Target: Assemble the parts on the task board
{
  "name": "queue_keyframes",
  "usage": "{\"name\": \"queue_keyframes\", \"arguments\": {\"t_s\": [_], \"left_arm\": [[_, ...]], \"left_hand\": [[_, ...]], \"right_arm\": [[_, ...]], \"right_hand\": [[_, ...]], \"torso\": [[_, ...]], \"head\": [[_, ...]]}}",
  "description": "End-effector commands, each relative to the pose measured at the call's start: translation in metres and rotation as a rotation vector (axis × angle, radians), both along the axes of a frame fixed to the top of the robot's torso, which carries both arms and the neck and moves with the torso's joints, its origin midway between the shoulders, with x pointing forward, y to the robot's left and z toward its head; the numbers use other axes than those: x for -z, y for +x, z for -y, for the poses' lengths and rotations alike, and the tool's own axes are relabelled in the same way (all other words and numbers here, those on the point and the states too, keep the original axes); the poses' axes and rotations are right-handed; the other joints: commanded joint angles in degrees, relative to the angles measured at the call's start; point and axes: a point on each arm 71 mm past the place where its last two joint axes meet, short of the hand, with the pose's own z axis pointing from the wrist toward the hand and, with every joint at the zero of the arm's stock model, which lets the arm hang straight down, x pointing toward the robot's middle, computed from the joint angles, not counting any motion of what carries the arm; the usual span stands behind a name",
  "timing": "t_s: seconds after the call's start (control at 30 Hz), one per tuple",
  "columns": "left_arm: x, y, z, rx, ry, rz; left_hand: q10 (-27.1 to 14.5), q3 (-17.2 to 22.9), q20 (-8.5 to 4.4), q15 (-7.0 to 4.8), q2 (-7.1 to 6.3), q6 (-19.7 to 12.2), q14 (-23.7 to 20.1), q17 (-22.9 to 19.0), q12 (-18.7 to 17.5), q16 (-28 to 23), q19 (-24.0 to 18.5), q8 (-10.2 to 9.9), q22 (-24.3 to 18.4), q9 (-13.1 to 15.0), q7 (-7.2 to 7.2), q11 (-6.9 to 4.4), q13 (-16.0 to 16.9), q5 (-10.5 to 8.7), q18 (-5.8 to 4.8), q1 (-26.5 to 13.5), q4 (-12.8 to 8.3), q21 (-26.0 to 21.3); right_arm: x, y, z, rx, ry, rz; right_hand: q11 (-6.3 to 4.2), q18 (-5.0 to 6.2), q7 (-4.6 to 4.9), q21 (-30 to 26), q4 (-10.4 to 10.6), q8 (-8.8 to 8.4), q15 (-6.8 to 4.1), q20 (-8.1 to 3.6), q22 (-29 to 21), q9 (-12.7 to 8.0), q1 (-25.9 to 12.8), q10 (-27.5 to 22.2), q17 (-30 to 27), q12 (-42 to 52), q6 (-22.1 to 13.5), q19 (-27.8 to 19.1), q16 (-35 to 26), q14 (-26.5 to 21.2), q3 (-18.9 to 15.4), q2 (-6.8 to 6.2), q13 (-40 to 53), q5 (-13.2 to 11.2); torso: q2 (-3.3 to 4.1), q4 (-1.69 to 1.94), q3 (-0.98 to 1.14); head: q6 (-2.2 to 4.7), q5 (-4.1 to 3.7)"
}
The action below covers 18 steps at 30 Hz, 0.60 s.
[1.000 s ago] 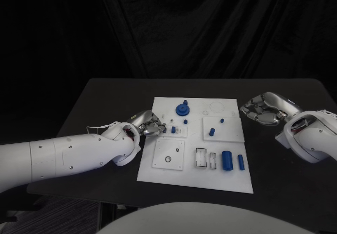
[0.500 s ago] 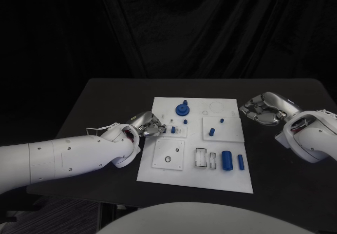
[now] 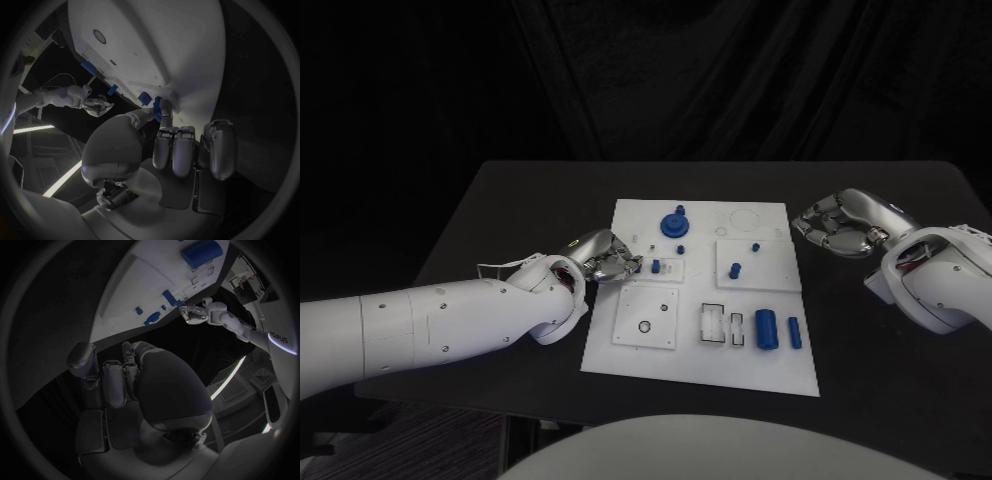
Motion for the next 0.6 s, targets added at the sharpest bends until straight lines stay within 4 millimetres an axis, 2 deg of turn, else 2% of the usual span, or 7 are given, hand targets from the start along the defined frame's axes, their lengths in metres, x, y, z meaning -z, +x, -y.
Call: {"name": "queue_keyframes", "arguments": {"t_s": [0.03, 0.17, 0.27, 0.3, 0.4, 0.53, 0.6], "left_arm": [[0.0094, -0.0048, 0.0006, 0.015, 0.013, -0.044], [0.0103, -0.0046, -0.0003, 0.012, 0.015, -0.045], [0.0107, -0.0047, -0.0007, 0.01, 0.017, -0.047], [0.0109, -0.0047, -0.0009, 0.009, 0.017, -0.048], [0.0114, -0.0046, -0.0014, 0.007, 0.02, -0.051], [0.0123, -0.0047, -0.0017, 0.009, 0.025, -0.06], [0.0127, -0.0049, -0.0016, 0.011, 0.027, -0.065]], "left_hand": [[6.09, -2.82, -0.15, 0.08, -0.03, -0.36, 6.15, 15.06, 0.15, 0.15, 1.12, -0.18, 12.11, -0.01, 0.54, 0.13, 15.06, 0.46, 0.53, -0.58, 1.69, -0.38], [6.09, -4.36, -0.07, 0.09, 0.34, -0.74, 6.15, 15.06, 0.15, 0.15, 1.09, -0.37, 12.11, -0.07, 0.6, 0.24, 15.06, 0.06, 0.52, -0.14, 2.51, -0.4], [6.09, -6.4, 0.03, 0.28, 0.55, -1.06, 6.15, 15.06, 0.15, 0.15, 1.06, -0.59, 12.1, -0.21, 0.82, 0.36, 15.06, -1.56, 0.53, -0.56, 4.1, -0.42], [6.09, -8.2, 0.12, 0.36, 0.75, -1.13, 6.15, 15.06, 0.15, 0.15, 1.06, -0.72, 12.1, -0.35, 0.91, 0.47, 15.06, -2.84, 0.53, -0.75, 5.42, -0.42], [6.09, -10.72, 0.23, 0.48, 1.18, -1.17, 6.15, 15.06, 0.15, 0.15, 1.11, -0.94, 12.14, -0.62, 1.09, 0.62, 15.06, -4.12, 0.51, -1.56, 7.51, -0.31], [6.09, -13.13, 0.32, 0.55, 2.33, -0.95, 6.15, 15.06, 0.15, 0.15, 1.16, -0.92, 12.17, -0.71, 1.11, 0.68, 15.06, -3.77, 0.49, -2.94, 7.77, -0.21], [6.09, -13.78, 0.26, 0.42, 2.55, -0.98, 6.15, 15.06, 0.15, 0.15, 1.19, -0.57, 12.18, -0.16, 0.87, 0.54, 15.06, -0.85, 0.49, -1.52, 7.3, -0.16]], "right_arm": [[0.0011, -0.0004, 0.0009, 0.011, -0.005, -0.001], [0.0012, -0.0004, 0.001, 0.011, -0.005, -0.002], [0.0014, -0.0004, 0.001, 0.011, -0.006, -0.004], [0.0014, -0.0004, 0.001, 0.011, -0.006, -0.004], [0.0016, -0.0004, 0.001, 0.011, -0.006, -0.005], [0.0018, -0.0005, 0.001, 0.011, -0.007, -0.007], [0.0018, -0.0006, 0.001, 0.011, -0.007, -0.007]], "right_hand": [[0.06, 0.41, 0.15, -0.2, 0.06, 0.36, -0.32, 0.18, 6.81, 0.07, 0.41, -0.28, 1.99, -0.21, 0.21, -0.07, -0.16, 0.09, 0.36, 0.0, 4.61, 0.25], [0.06, 0.41, 0.15, -0.2, 0.06, 0.36, -0.32, 0.18, 6.81, 0.07, 0.41, -0.28, 1.99, -0.21, 0.21, -0.07, -0.16, 0.09, 0.36, 0.0, 4.61, 0.25], [0.06, 0.41, 0.15, -0.2, 0.06, 0.36, -0.32, 0.18, 6.81, 0.07, 0.41, -0.28, 1.99, -0.21, 0.21, -0.07, -0.16, 0.09, 0.36, 0.0, 4.61, 0.25], [0.06, 0.41, 0.15, -0.2, 0.06, 0.36, -0.32, 0.18, 6.81, 0.07, 0.41, -0.28, 1.99, -0.21, 0.21, -0.07, -0.16, 0.09, 0.36, 0.0, 4.61, 0.25], [0.05, 0.41, 0.15, -0.19, 0.08, 0.39, -0.33, 0.17, 6.82, 0.08, 0.36, -0.31, 2.01, -0.23, 0.22, -0.05, -0.13, 0.11, 0.39, -0.01, 4.56, 0.25], [0.05, 0.41, 0.15, -0.19, 0.08, 0.39, -0.33, 0.17, 6.82, 0.08, 0.36, -0.31, 2.01, -0.23, 0.22, -0.05, -0.13, 0.11, 0.39, -0.01, 4.56, 0.25], [0.05, 0.41, 0.15, -0.19, 0.08, 0.39, -0.33, 0.17, 6.82, 0.08, 0.36, -0.31, 2.01, -0.23, 0.22, -0.05, -0.13, 0.11, 0.39, -0.01, 4.56, 0.25]], "torso": [[0.0, 0.02, -0.01], [-0.04, 0.04, -0.01], [-0.02, -0.01, -0.02], [-0.01, -0.03, -0.02], [-0.04, -0.07, -0.01], [-0.03, -0.04, 0.01], [-0.01, 0.01, 0.03]], "head": [[-0.01, -0.03], [-0.01, 0.0], [-0.01, 0.05], [-0.01, 0.06], [-0.01, 0.1], [-0.01, 0.06], [-0.01, 0.02]]}}
